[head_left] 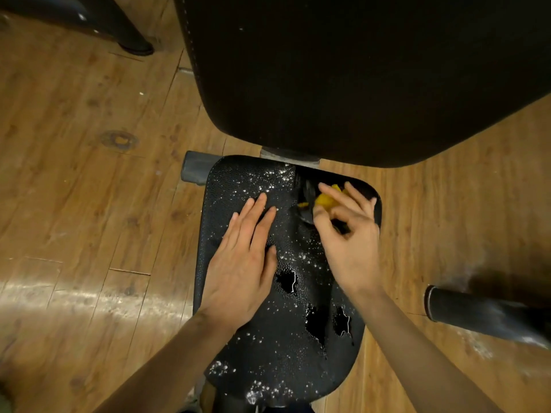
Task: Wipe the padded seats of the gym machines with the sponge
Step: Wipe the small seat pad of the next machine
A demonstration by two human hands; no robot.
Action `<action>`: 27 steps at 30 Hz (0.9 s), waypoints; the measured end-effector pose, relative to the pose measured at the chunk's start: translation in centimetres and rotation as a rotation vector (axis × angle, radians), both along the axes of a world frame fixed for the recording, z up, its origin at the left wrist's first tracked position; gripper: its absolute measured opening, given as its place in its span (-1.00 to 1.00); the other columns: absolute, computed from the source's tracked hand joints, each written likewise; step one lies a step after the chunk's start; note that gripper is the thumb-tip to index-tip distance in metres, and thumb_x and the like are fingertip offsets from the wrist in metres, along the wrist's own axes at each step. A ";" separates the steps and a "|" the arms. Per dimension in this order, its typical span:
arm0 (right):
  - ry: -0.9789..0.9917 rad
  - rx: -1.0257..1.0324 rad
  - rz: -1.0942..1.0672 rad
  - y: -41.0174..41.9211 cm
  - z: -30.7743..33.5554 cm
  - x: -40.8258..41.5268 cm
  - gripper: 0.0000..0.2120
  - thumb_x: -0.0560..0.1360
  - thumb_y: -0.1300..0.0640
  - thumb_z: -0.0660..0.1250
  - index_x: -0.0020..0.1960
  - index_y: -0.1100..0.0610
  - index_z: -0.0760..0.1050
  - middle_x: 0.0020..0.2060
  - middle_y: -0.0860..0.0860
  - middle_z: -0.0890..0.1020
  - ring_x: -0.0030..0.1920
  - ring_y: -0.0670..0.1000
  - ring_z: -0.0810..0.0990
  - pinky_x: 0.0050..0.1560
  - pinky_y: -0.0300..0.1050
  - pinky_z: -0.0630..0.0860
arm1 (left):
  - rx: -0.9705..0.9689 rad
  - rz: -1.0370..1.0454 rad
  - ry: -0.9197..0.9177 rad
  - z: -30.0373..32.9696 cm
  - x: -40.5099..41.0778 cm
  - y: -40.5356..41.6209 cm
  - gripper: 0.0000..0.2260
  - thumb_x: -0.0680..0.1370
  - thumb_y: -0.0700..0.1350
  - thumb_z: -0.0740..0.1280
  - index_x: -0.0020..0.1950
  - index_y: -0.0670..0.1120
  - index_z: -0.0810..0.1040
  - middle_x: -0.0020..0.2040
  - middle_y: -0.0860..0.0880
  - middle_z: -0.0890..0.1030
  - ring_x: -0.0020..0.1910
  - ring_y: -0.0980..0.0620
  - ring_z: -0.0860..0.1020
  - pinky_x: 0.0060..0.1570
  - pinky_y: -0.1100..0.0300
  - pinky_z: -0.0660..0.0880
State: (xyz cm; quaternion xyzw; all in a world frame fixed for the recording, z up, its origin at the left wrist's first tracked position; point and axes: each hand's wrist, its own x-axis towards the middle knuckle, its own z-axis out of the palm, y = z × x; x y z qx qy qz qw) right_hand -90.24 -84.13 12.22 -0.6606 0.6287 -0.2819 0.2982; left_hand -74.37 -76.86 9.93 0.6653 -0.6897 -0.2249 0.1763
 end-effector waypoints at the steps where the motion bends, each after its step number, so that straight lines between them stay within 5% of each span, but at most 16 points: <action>1: -0.076 0.009 -0.109 0.1 0.1 0.7 -0.74 0.50 0.03 0.39 -0.34 0.06 0.55 0.16 -0.19 0.61 0.37 -0.22 0.35 0.53 0.10 0.02 | -0.002 0.004 0.044 0.1 0.1 0.0 -0.54 0.66 -0.12 0.15 0.56 -0.13 0.18 0.60 -0.03 0.07 0.59 0.07 -0.03 0.56 0.11 -0.06; 5: -0.087 -0.068 -0.326 -0.4 0.0 3.0 -0.86 0.41 0.17 0.49 -0.18 0.13 0.52 0.11 0.00 0.51 0.03 -0.37 0.43 0.20 -0.27 0.42 | -0.011 0.055 0.133 0.4 0.9 0.6 -0.48 0.61 -0.16 0.21 0.56 -0.12 0.19 0.60 -0.01 0.08 0.59 0.08 -0.04 0.55 0.15 -0.12; 6: -0.066 -0.060 -0.316 -0.4 0.0 3.0 -0.84 0.40 0.23 0.47 -0.08 0.13 0.52 0.14 -0.01 0.47 0.07 -0.36 0.41 0.28 -0.20 0.39 | -0.011 0.071 0.147 0.4 1.0 0.7 -0.48 0.61 -0.16 0.21 0.56 -0.12 0.19 0.60 0.00 0.08 0.59 0.08 -0.04 0.55 0.15 -0.12; 9: -0.020 -0.003 -0.246 1.2 0.2 1.9 -0.66 0.45 0.23 0.39 0.22 0.10 0.49 0.28 -0.07 0.46 0.43 -0.07 0.30 0.55 0.06 -0.11 | -0.003 0.100 0.185 0.6 1.2 1.0 -0.49 0.61 -0.15 0.19 0.56 -0.10 0.19 0.60 0.02 0.07 0.59 0.09 -0.04 0.55 0.15 -0.11; 13: -0.165 0.103 -0.254 2.7 1.9 -0.5 -0.55 0.58 0.26 0.18 0.45 0.06 0.34 0.36 -0.09 0.44 0.39 -0.17 0.34 0.49 -0.07 0.22 | 0.007 0.099 0.277 1.8 0.9 0.9 -0.50 0.61 -0.14 0.18 0.56 -0.06 0.19 0.59 0.10 0.09 0.57 0.18 -0.04 0.53 0.25 -0.13; 15: -0.083 0.132 -0.262 2.1 2.0 -2.1 -0.57 0.57 0.33 0.18 0.40 0.09 0.41 0.38 -0.09 0.40 0.38 -0.20 0.31 0.47 -0.08 0.25 | 0.012 0.053 0.310 2.6 0.4 0.5 -0.49 0.61 -0.15 0.22 0.56 -0.02 0.19 0.58 0.14 0.11 0.55 0.25 -0.03 0.52 0.31 -0.14; 19: 0.111 0.094 -0.184 0.7 1.6 -3.6 -0.71 0.49 0.18 0.39 0.21 0.11 0.58 0.34 -0.10 0.38 0.33 -0.35 0.24 0.47 0.21 0.16 | 0.020 -0.034 0.308 3.9 -1.8 -1.5 -0.43 0.62 -0.10 0.25 0.59 0.04 0.11 0.58 0.19 0.06 0.53 0.32 -0.07 0.50 0.34 -0.16; 22: 0.122 0.063 -0.134 0.0 2.0 -3.7 -0.76 0.47 0.07 0.44 0.13 0.03 0.61 0.30 -0.10 0.44 0.43 -0.07 0.29 0.43 0.23 0.24 | 0.042 -0.060 0.245 3.5 -4.0 -3.3 -0.40 0.61 -0.05 0.27 0.59 0.01 0.08 0.58 0.13 0.09 0.55 0.20 0.00 0.47 0.34 -0.19; 24: 0.107 0.089 -0.126 -0.5 2.4 -3.9 -0.77 0.44 0.02 0.47 0.08 0.01 0.61 0.26 -0.11 0.46 0.37 -0.06 0.35 0.39 0.08 0.34 | 0.013 -0.042 0.141 3.1 -5.0 -4.6 -0.44 0.59 -0.06 0.31 0.55 -0.02 0.20 0.50 0.05 0.27 0.47 0.06 0.25 0.50 0.24 0.06; 27: 0.129 0.144 -0.129 -0.8 2.8 -3.7 -0.67 0.39 -0.03 0.50 0.09 0.03 0.56 0.14 -0.12 0.51 0.24 -0.10 0.41 0.25 -0.11 0.40 | -0.044 0.024 0.048 3.4 -5.5 -6.4 -0.62 0.55 -0.11 0.36 0.36 -0.01 0.43 0.23 0.01 0.46 0.16 0.01 0.44 0.22 0.12 0.40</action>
